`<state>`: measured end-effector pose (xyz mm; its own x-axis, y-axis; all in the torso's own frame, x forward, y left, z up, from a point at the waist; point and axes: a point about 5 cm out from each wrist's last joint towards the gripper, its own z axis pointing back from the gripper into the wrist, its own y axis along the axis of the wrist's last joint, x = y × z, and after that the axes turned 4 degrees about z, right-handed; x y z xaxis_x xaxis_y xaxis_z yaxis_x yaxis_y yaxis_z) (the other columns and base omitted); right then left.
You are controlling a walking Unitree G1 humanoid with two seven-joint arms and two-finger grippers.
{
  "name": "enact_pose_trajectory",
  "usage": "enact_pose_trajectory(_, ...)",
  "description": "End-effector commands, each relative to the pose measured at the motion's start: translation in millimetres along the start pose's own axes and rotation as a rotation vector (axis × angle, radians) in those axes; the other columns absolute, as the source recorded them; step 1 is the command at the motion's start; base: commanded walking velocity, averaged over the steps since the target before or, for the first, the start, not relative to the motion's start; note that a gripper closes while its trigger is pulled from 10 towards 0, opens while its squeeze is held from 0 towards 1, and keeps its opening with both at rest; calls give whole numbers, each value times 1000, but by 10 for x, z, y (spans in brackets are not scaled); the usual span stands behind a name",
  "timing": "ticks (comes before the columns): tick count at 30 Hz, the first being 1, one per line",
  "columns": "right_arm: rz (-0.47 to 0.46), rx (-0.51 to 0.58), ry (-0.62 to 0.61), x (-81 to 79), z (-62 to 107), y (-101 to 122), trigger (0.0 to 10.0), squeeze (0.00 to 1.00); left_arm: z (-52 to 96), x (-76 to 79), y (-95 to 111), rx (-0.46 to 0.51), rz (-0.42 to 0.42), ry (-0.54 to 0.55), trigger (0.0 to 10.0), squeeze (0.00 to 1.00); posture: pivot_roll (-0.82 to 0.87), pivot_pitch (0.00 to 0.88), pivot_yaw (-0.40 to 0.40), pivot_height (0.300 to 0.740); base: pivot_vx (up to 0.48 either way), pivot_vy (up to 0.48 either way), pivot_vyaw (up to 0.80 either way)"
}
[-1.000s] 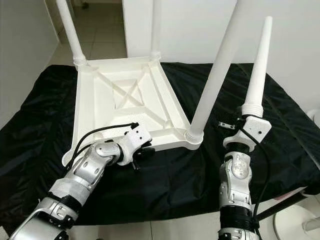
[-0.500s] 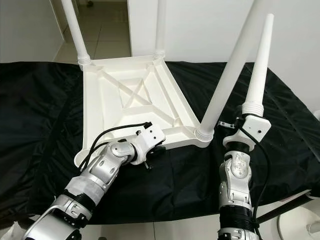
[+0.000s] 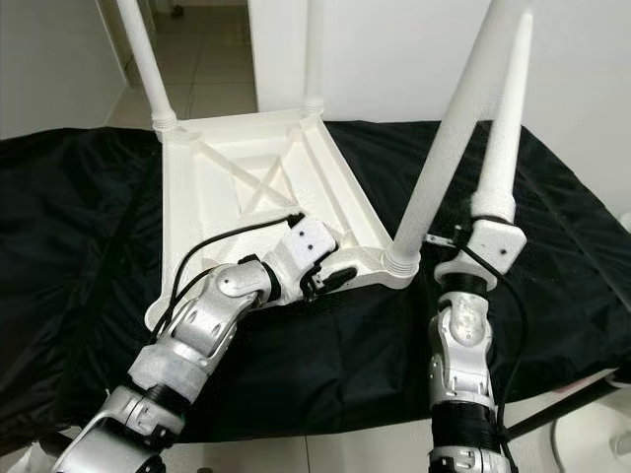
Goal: Building children table
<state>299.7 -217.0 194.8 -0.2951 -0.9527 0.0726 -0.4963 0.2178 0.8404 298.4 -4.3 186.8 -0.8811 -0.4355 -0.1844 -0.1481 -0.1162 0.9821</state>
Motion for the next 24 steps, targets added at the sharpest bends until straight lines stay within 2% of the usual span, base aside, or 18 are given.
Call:
enact_pose_trajectory(1, 30, 132, 31, -66, -93, 230, 10000, 0, 30, 67, 100, 60, 26, -84, 10000, 0, -63, 0, 37, 740, 0, 0, 0)
enact_pose_trajectory(4, 51, 174, 43, -92, -117, 307, 10000, 0, 41, 58, 156, 88, 50, -88, 10000, 0, -64, 0, 41, 740, 0, 0, 0)
enact_pose_trajectory(6, 88, 251, 55, -140, -154, 449, 10000, 0, 69, 29, 247, 140, 96, -91, 10000, 0, -64, 0, 45, 740, 0, 0, 0)
enact_pose_trajectory(7, 88, 251, 55, -140, -154, 449, 10000, 0, 69, 29, 247, 140, 96, -91, 10000, 0, -64, 0, 45, 740, 0, 0, 0)
enact_pose_trajectory(9, 123, 341, 70, -212, -179, 608, 10000, 0, 124, 3, 336, 194, 141, -108, 10000, 0, -64, 0, 52, 740, 0, 0, 0)
enact_pose_trajectory(10, 123, 341, 70, -212, -179, 608, 10000, 0, 124, 3, 336, 194, 141, -108, 10000, 0, -64, 0, 52, 740, 0, 0, 0)
enact_pose_trajectory(12, 156, 408, 76, -262, -186, 718, 10000, 0, 166, -3, 386, 225, 158, -121, 10000, 0, -63, 0, 55, 740, 0, 0, 0)
enact_pose_trajectory(14, 156, 408, 76, -262, -186, 718, 10000, 0, 166, -3, 386, 225, 158, -121, 10000, 0, -63, 0, 55, 740, 0, 0, 0)
enact_pose_trajectory(15, 183, 462, 75, -293, -190, 801, 10000, 0, 188, -15, 409, 240, 171, -123, 10000, 0, -62, 0, 57, 740, 0, 0, 0)
enact_pose_trajectory(16, 183, 462, 75, -293, -190, 801, 10000, 0, 188, -15, 409, 240, 171, -123, 10000, 0, -62, 0, 57, 740, 0, 0, 0)
enact_pose_trajectory(17, 212, 528, 76, -336, -199, 906, 10000, 0, 205, -36, 425, 248, 180, -120, 10000, 0, -59, 0, 64, 740, 0, 0, 0)
enact_pose_trajectory(20, 235, 582, 76, -370, -204, 992, 10000, 0, 218, -53, 435, 254, 185, -117, 10000, 0, -58, 0, 66, 740, 0, 0, 0)
enact_pose_trajectory(21, 264, 646, 80, -417, -204, 1092, 10000, 0, 232, -70, 448, 259, 196, -115, 10000, 0, -57, 0, 74, 740, 0, 0, 0)
enact_pose_trajectory(23, 264, 646, 80, -417, -204, 1092, 10000, 0, 232, -70, 448, 259, 196, -115, 10000, 0, -57, 0, 74, 740, 0, 0, 0)
enact_pose_trajectory(24, 287, 699, 89, -462, -197, 1170, 10000, 0, 242, -80, 460, 261, 204, -113, 10000, 0, -57, 0, 74, 740, 0, 0, 0)
